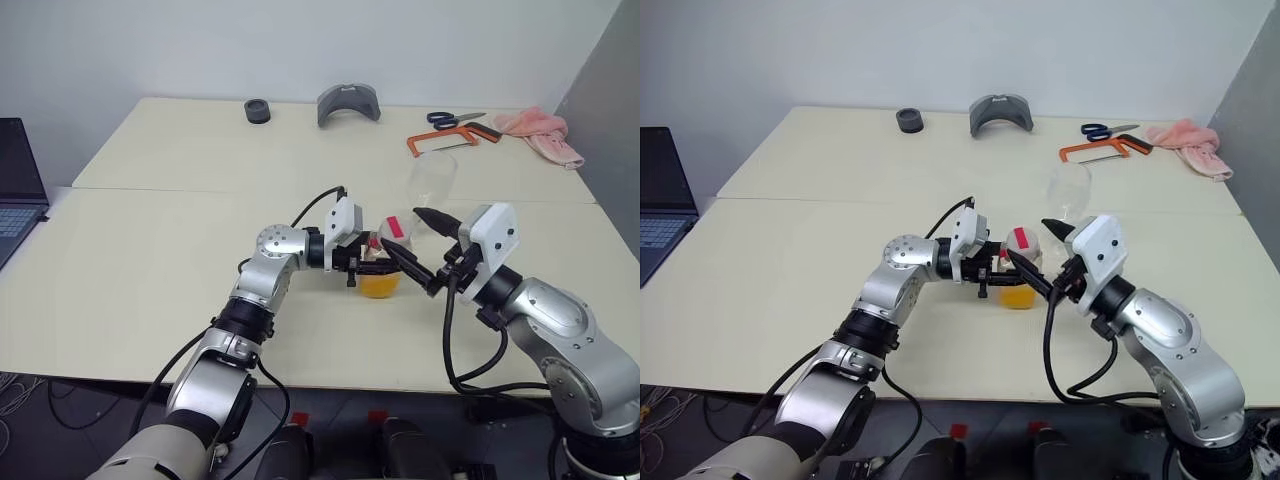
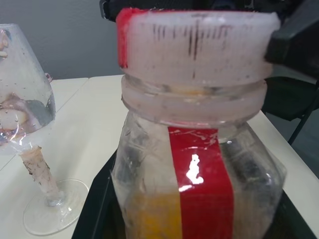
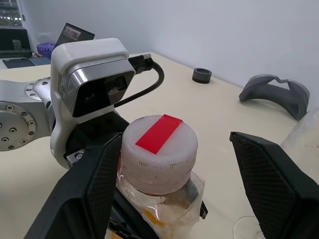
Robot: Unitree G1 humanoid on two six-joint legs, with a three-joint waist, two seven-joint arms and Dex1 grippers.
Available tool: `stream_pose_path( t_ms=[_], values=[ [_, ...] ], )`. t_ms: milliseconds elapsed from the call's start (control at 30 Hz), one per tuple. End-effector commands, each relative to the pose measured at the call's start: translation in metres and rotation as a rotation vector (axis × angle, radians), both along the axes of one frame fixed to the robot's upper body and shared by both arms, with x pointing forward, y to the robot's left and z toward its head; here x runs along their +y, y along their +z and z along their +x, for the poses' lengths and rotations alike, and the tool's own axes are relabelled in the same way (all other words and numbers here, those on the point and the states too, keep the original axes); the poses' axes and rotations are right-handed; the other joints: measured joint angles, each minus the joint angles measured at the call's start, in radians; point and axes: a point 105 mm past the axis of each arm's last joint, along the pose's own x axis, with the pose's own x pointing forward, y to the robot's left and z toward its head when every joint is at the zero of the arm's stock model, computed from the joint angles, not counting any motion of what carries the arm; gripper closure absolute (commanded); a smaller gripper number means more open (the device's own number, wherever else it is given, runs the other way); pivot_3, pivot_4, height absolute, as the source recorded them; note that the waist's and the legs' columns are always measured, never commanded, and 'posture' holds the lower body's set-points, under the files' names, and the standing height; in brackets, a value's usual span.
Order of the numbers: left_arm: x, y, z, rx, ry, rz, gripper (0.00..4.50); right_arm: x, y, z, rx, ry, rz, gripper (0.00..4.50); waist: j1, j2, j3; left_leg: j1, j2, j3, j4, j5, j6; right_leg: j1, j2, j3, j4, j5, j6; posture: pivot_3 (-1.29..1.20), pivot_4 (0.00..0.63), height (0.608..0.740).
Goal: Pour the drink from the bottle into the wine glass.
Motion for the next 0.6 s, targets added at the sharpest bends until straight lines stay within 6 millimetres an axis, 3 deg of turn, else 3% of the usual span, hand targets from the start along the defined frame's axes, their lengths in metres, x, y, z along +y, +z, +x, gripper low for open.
stream_pose_path(
  t_ms=[33,600],
  values=[
    [0.001,0.014,0.000,-0.042,-0.009,-0.031,2.84,-0.006,0.012,-0.006,-0.049,-0.017,0.002,0.84,0.000,0.000,0.000,0.000,0.000,0.000,0.000,0.000,0.000,0.000,0.000,0.000,0.000,0.000,0.000,0.00,0.150,0.740],
    [0.001,0.013,0.000,-0.039,-0.006,-0.032,2.84,-0.017,0.011,-0.006,-0.035,-0.035,-0.016,0.84,0.000,0.000,0.000,0.000,0.000,0.001,0.000,0.000,0.000,0.000,0.000,0.000,0.000,0.000,0.000,0.00,0.150,0.740]
  ],
)
